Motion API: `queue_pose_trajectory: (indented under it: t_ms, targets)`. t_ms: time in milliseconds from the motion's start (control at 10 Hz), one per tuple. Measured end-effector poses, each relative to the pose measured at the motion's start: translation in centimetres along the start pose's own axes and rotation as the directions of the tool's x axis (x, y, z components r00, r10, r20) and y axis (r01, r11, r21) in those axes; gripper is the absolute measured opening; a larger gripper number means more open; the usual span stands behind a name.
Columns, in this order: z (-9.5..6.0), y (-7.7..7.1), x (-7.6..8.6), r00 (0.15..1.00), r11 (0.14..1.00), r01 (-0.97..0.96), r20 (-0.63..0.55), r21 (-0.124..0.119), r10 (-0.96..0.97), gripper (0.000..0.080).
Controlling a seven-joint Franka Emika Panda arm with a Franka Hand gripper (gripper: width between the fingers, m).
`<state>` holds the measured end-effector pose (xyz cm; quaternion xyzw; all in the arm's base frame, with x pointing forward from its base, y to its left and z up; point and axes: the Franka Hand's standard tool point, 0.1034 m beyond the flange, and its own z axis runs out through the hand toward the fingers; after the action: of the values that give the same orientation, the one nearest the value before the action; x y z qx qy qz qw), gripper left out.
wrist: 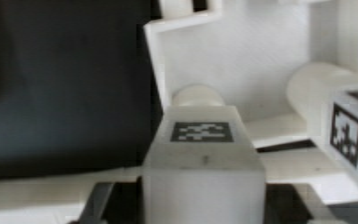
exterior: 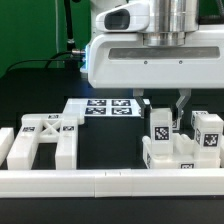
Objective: Assemble chair
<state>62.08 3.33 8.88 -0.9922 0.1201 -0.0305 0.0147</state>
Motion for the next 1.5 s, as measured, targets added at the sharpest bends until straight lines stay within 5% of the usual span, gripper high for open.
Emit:
queue_pose_trajectory:
  t_ms: [400,800,900,1100,1200,1300,1500]
  targets:
    - [0.2,-1.1,-0.1,0.902,0.902,-0.432,-0.008,0.012,0.432,0.0285]
    - [0.2,-1.6,0.0,0.663,0.662,-0.748,0.014,0.042,0.748,0.0285]
    - [0.2,-1.6,0.0,0.655,0.654,-0.755,0.015,0.042,0.755,0.0285]
    - [0.2,-1.6,0.0,0.691,0.69,-0.722,0.013,0.042,0.722,0.0517]
    - [0.2,-1.7,0.0,0.735,0.734,-0.678,0.009,0.04,0.678,0.0517]
    - [0.2,-1.9,-0.1,0.772,0.771,-0.635,0.008,0.04,0.636,0.0624]
    - [0.3,-1.8,-0.1,0.846,0.845,-0.533,0.003,0.041,0.533,0.0646]
